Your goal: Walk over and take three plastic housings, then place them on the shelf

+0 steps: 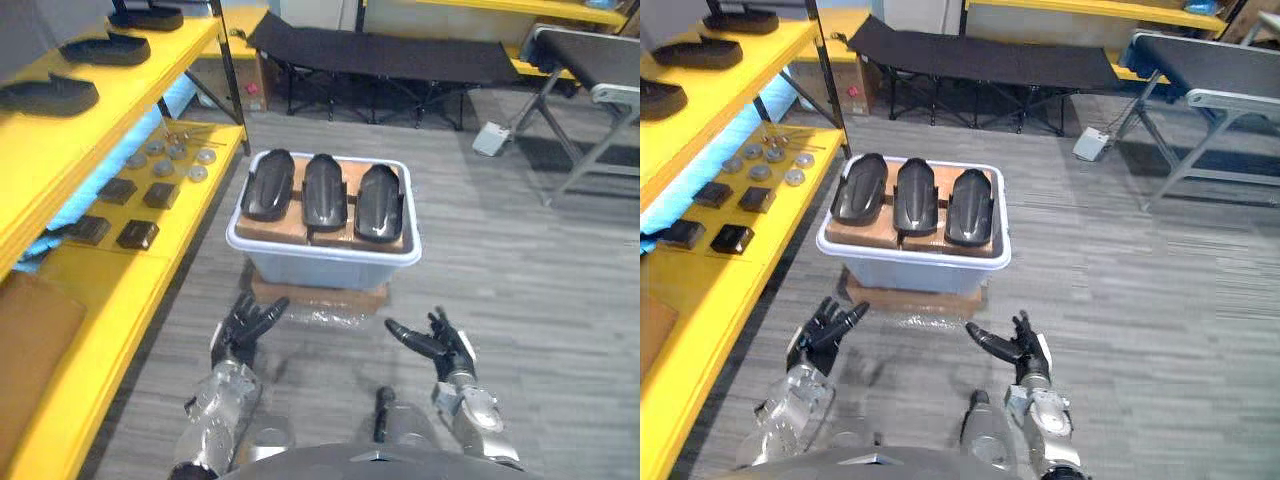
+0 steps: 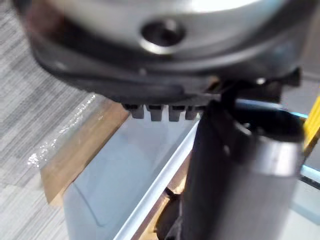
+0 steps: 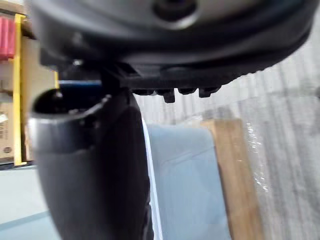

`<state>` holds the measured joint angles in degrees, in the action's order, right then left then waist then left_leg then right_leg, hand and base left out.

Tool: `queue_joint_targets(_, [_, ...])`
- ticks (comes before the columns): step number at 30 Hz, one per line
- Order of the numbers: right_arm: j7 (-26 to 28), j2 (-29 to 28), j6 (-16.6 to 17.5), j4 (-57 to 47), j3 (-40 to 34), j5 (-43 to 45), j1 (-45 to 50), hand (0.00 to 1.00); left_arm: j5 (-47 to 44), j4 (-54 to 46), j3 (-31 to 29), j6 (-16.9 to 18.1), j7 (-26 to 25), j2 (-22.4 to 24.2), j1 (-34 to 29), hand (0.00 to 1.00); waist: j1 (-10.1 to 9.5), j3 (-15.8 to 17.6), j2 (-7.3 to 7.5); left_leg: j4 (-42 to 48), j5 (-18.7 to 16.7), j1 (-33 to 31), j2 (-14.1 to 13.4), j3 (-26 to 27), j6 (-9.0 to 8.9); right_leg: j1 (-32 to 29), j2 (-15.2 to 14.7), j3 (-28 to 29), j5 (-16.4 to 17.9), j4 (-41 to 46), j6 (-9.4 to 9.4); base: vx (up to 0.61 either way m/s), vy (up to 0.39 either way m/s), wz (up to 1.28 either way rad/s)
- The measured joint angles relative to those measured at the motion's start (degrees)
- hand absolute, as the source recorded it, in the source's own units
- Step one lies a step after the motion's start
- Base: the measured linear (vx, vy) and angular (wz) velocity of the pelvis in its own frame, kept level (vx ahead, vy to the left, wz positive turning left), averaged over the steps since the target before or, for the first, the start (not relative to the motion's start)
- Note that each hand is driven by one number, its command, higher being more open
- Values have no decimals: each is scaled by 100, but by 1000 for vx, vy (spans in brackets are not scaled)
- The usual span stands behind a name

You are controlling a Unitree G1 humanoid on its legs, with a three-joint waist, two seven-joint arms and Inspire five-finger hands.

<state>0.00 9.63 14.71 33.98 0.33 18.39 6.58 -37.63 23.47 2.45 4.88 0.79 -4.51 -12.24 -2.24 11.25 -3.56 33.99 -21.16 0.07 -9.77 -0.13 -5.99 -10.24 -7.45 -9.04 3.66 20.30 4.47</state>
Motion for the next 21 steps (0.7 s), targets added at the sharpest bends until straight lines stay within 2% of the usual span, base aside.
queue_joint_targets(1, [-37, 7, -4, -65, -44, 1, -8, 100, 2, 38, 5, -5, 11, 33, -4, 100, 59, 44, 6, 431, 256, -204, -17, -39, -13, 88, -11, -61, 60, 3, -42, 379, -325, 45])
queue_joint_targets(2, [-60, 26, -55, -235, -55, -6, 59, 100, 4, 130, -3, -12, 18, 94, -37, 100, 97, 119, 12, 1299, 925, -556, -102, -38, 11, 404, 12, -148, 133, -122, -182, 269, -273, 38])
queue_joint_targets(3, [-60, 8, -67, -457, -81, -9, 213, 100, 8, 147, 3, -14, 51, 126, -57, 100, 89, 233, 80, 1748, 1057, -787, -215, 13, 27, 820, 28, -241, 156, -374, -227, 274, -244, 27])
queue_joint_targets(4, [-60, -24, -68, -548, -98, -9, 273, 100, 10, 148, 9, -14, 92, 125, -66, 100, 86, 243, 98, 1662, 917, -812, -225, 122, 16, 971, 21, -275, 137, -505, -234, 249, -187, 14])
queue_joint_targets(5, [-48, -46, -65, -785, -195, -13, 402, 100, 12, 137, 63, -11, 163, 117, -55, 100, 99, 230, 118, 1071, 763, -807, -234, 408, 82, 1175, -5, -377, 89, -760, -223, 187, -128, 5])
queue_joint_targets(6, [-42, -60, -46, -924, -250, -15, 459, 100, 12, 108, 116, -1, 197, 110, -37, 100, 133, 226, 108, 591, 756, -790, -226, 572, 109, 1248, -9, -403, 74, -880, -220, 234, -101, 14])
queue_joint_targets(7, [-29, -102, -3, -1218, -320, -30, 626, 100, 10, 68, 220, 12, 256, 107, 52, 100, 239, 214, 66, -387, 835, -767, -170, 794, 136, 1336, -10, -480, 46, -1069, -189, 307, -2, 18])
queue_joint_targets(8, [3, -88, 78, -1468, -399, -256, 743, 100, 5, 78, 330, 12, 258, 109, 197, 100, 303, 194, 24, -1173, 1238, -753, -117, 878, 123, 1334, -4, -508, 37, -1124, -168, 257, 18, 11])
queue_joint_targets(10, [89, -8, 119, -1804, -427, -537, 906, 100, 7, 91, 418, 11, 233, 99, 338, 100, 382, 136, -80, -1687, 1805, -642, -88, 858, 86, 1272, 57, -394, 34, -1133, -61, 236, 90, -26])
queue_joint_targets(11, [106, -81, 120, -1976, -385, -686, 941, 100, 8, 109, 409, 17, 207, 16, 397, 100, 400, 178, 98, -1870, 1809, -512, 15, 999, 94, 1229, -39, -294, 5, -1146, -1, 238, 126, -46])
queue_joint_targets(14, [238, -144, 121, -2670, -157, -673, 1193, 100, 22, 97, 418, 24, 207, -119, 511, 100, 415, 156, 328, -2221, 1823, -248, 211, 1264, 144, 1277, -173, -105, -93, -1357, 149, 192, 111, -38])
queue_joint_targets(17, [216, -138, 117, -3111, -50, -666, 1228, 100, 5, 72, 420, 101, 159, -166, 503, 100, 437, 121, 332, -2408, 1829, -4, 326, 1363, 174, 1456, -257, -42, -138, -1550, 219, 90, 51, -13])
queue_joint_targets(21, [41, -57, -56, -3115, -54, -618, 1003, 100, -20, 89, 428, 145, 79, -263, 488, 100, 429, 104, 305, -2453, 1829, 42, 303, 1372, 174, 1478, -233, -58, -138, -1579, 220, -1, -4, -1])
